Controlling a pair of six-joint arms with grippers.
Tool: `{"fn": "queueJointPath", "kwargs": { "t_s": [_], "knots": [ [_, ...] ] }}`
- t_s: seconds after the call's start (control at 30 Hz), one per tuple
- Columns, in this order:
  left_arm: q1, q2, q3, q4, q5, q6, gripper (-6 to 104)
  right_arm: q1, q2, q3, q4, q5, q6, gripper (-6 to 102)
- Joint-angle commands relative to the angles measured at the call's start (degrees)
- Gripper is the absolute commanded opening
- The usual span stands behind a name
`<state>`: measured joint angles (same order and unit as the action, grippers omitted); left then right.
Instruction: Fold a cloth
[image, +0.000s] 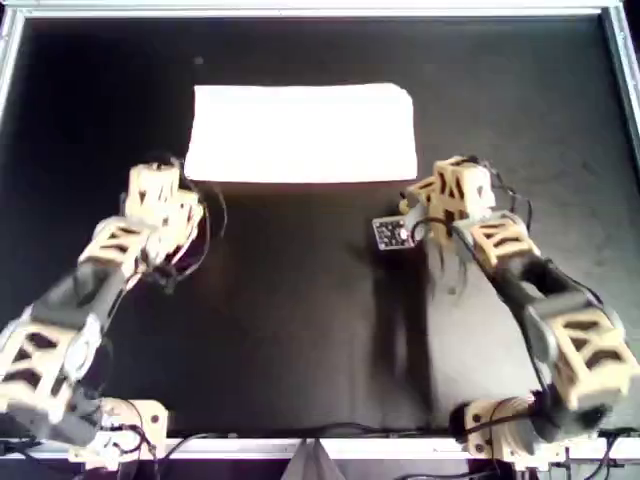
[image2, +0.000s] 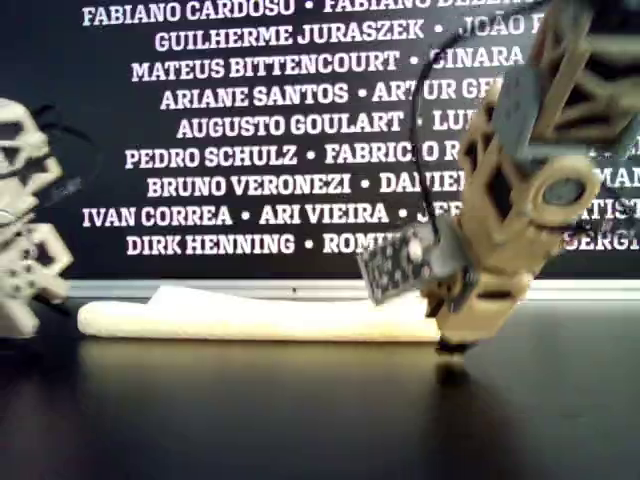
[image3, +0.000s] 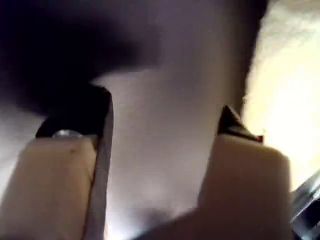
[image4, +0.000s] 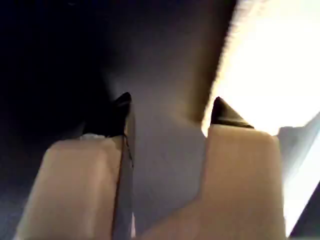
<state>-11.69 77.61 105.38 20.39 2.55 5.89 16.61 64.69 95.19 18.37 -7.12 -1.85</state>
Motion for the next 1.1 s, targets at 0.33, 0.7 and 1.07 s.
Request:
{"fn": "queueJointPath", "kwargs": {
  "t_s": [0.33, 0.7, 1.07],
  "knots": [
    [-0.6, -13.9, -19.5, -1.2, -0.1, 0.5, 87, -0.6, -6.2, -16.4, -2.4, 1.2, -0.18, 64],
    [-0.5, -18.5, -25.0, -1.2, -0.1, 0.5, 86, 0.4, -15.8, -28.7, -2.4, 4.9, 0.53, 62],
    [-0.5, -23.0, -30.6, -1.2, -0.1, 0.5, 86, 0.4, -19.4, -33.9, -2.4, 4.4, -0.26, 62]
  ]
}}
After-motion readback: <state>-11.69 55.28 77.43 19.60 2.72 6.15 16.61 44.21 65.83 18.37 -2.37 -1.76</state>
